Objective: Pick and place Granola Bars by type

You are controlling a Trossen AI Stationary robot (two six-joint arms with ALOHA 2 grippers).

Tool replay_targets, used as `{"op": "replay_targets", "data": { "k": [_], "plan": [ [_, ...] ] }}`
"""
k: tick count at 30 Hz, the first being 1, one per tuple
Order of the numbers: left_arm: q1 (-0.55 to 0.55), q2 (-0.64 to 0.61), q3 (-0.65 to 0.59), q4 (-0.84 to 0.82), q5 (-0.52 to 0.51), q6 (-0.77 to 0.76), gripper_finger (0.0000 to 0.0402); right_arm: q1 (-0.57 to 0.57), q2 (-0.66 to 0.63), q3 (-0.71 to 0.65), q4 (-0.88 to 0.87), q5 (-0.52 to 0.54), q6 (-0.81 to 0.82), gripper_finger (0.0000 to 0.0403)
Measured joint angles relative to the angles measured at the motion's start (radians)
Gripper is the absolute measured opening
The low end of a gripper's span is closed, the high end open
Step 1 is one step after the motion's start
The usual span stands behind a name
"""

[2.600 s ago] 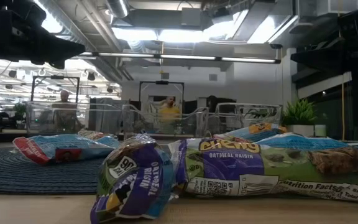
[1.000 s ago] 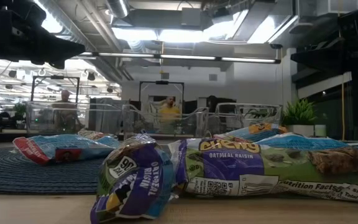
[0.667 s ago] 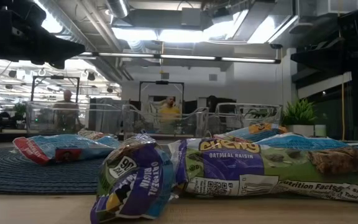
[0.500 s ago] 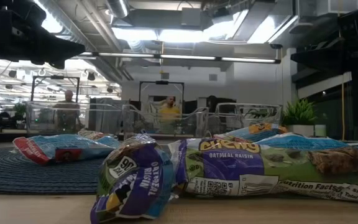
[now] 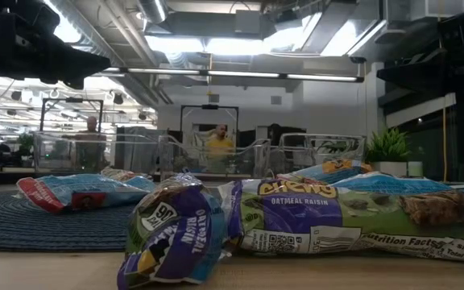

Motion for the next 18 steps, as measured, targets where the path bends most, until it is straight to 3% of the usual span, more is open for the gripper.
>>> {"op": "replay_targets", "data": {
  "k": [18],
  "plan": [
    [0.0,0.0,0.0,0.0,0.0,0.0,0.0009,0.0,0.0,0.0,0.0,0.0,0.0,0.0046]
  ]
}}
